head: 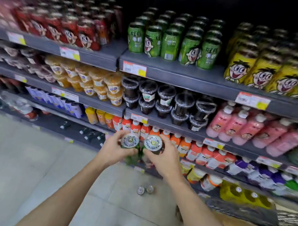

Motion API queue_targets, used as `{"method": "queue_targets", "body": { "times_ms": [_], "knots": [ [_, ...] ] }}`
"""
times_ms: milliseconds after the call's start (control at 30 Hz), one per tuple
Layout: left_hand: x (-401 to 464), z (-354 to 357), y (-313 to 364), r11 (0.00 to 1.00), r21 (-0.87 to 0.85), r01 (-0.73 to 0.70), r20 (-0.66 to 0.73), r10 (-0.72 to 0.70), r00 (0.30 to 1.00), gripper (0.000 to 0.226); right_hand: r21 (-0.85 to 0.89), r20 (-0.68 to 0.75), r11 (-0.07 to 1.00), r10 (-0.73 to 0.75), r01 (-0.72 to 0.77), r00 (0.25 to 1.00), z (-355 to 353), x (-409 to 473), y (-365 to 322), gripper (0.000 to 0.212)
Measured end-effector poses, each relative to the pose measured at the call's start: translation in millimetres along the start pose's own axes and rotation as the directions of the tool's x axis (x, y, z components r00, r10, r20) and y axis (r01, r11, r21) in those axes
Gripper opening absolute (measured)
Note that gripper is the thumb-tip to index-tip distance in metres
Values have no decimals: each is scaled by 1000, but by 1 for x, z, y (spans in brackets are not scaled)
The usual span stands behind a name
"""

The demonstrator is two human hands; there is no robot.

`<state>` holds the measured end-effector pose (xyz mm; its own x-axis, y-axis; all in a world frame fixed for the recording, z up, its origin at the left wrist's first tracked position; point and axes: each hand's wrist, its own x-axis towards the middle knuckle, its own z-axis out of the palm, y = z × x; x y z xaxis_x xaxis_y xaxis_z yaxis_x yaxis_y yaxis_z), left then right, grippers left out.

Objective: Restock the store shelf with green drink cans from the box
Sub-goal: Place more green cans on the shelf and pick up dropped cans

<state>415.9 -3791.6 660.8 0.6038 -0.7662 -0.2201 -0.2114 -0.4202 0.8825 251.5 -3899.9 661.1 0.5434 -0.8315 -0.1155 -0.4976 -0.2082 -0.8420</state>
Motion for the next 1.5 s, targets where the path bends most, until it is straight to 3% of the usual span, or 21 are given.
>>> {"method": "queue_targets", "body": {
  "times_ms": [133, 267, 567, 733, 1100, 1300, 1500],
  "knots": [
    [-4, -21, 38, 996, -77, -54, -86, 47, 995, 59, 57, -50, 997, -49, 52, 998, -22, 3, -32, 59],
    [1, -39, 74, 985, -138, -107, -51, 101, 994, 53, 70, -85, 989, -122, 128, 989, -44, 8, -66, 51],
    [27, -77, 135, 949, -163, -269, -30, 268, 963, 55, 55, -172, 975, -204, 216, 964, -72, 19, -137, 58],
    [45, -110, 159, 930, -176, -323, -22, 324, 946, 45, 53, -213, 982, -168, 183, 962, -57, 31, -168, 54],
    [97, -190, 165, 910, -188, -370, 70, 388, 919, 50, 100, -386, 987, -78, 126, 919, 9, 67, -227, 56],
    [126, -207, 165, 905, -161, -394, 116, 414, 903, 60, 103, -455, 989, -48, 106, 889, 23, 77, -250, 46],
    [145, -204, 170, 896, -110, -430, 76, 439, 895, 65, 67, -481, 995, -30, 71, 876, 19, 92, -259, 52]
  ]
}}
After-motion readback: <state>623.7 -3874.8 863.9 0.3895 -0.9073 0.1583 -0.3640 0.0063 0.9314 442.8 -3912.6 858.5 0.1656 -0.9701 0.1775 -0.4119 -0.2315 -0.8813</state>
